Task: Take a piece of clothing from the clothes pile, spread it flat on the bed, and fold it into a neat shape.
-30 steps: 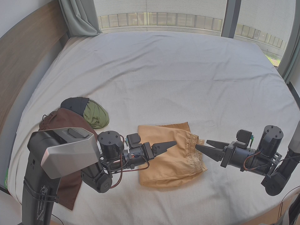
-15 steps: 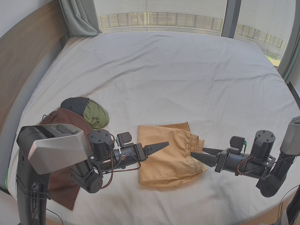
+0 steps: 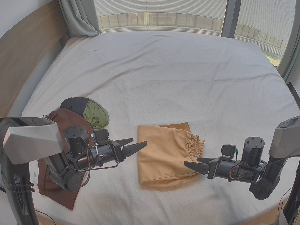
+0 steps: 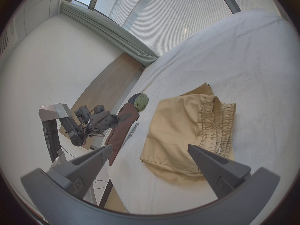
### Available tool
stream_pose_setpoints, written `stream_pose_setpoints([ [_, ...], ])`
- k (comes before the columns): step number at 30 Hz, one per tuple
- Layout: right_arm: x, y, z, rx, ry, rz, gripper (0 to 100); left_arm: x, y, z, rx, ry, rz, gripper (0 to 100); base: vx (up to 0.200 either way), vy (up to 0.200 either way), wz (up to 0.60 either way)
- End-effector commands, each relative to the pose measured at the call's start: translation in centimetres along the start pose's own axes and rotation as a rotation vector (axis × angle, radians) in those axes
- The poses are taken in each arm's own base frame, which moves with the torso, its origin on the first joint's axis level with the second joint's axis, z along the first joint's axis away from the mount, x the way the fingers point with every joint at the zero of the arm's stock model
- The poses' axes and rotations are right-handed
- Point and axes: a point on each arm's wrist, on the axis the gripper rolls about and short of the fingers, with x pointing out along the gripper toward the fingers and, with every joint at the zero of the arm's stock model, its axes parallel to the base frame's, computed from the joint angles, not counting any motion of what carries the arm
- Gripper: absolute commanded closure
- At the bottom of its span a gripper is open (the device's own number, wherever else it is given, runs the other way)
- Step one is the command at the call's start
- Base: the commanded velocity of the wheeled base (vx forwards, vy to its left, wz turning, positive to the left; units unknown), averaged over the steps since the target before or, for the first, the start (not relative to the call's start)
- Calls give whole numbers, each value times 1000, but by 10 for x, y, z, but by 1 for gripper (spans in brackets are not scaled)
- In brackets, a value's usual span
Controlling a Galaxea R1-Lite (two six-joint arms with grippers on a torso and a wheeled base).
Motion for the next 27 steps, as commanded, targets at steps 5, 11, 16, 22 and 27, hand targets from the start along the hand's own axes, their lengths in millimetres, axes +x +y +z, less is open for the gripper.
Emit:
stream_pose_setpoints([
  [5,14,-17,-16,40,57,-35,0,-36,-4,25,351,-38,1,0,0,0,0],
  [11,21,-24,-20,47,64,-47,0,-52,-1,17,402,-2,15,0,0,0,0],
  [16,24,-29,-27,63,85,-61,0,-61,7,15,490,14,18,0,0,0,0],
  [22,28,-40,-39,92,119,-102,0,-62,10,12,536,24,24,0,0,0,0],
  [27,31,-47,-48,102,136,-138,0,-62,10,12,545,22,31,0,0,0,0],
])
